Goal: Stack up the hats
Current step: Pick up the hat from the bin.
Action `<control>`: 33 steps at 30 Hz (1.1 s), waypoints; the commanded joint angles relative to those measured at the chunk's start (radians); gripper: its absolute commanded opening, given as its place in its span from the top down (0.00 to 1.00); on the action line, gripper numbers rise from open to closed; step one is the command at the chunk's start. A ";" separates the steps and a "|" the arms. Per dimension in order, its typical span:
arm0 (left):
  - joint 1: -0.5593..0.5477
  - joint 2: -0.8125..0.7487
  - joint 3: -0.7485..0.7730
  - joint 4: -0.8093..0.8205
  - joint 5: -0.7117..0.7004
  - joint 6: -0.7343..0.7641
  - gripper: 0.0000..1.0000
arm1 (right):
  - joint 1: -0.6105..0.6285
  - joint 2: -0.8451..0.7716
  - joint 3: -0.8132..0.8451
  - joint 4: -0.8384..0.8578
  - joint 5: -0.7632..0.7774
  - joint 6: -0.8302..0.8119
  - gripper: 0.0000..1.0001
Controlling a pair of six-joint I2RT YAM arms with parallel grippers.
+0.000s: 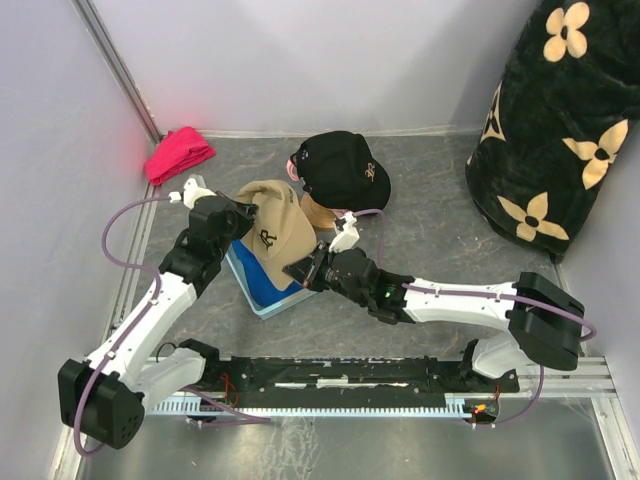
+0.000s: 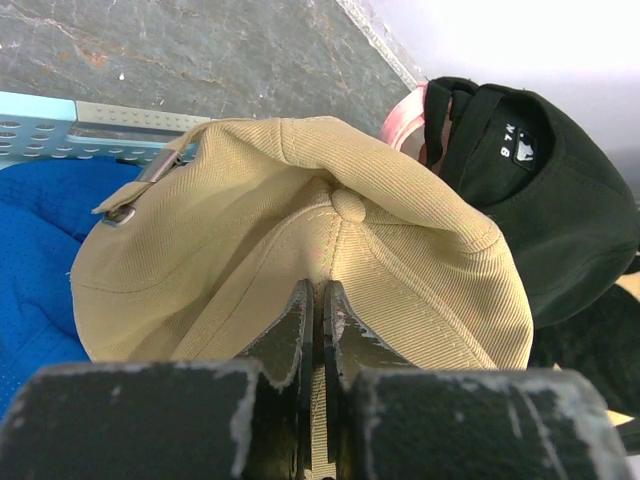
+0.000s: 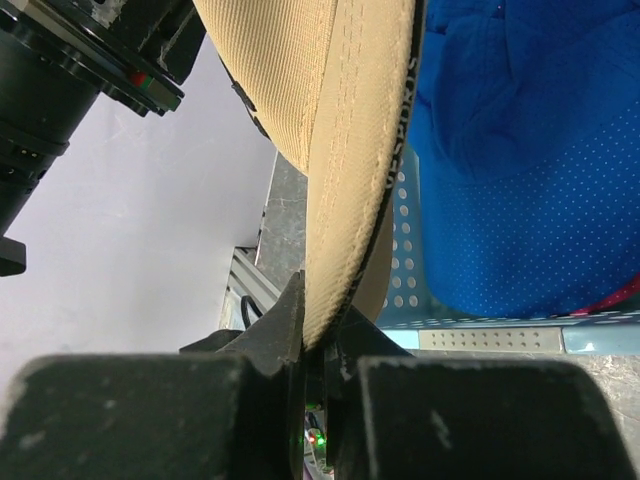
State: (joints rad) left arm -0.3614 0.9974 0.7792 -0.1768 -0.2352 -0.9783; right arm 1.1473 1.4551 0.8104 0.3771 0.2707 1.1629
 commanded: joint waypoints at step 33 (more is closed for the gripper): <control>-0.006 -0.040 0.019 0.408 -0.151 0.115 0.39 | -0.685 -0.093 0.184 0.350 -1.008 0.411 0.98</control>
State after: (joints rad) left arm -0.3691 0.9447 0.8108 0.0792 -0.3557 -0.9165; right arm 0.5308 1.3594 0.9573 0.5003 -0.5758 1.4445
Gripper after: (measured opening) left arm 0.592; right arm 0.101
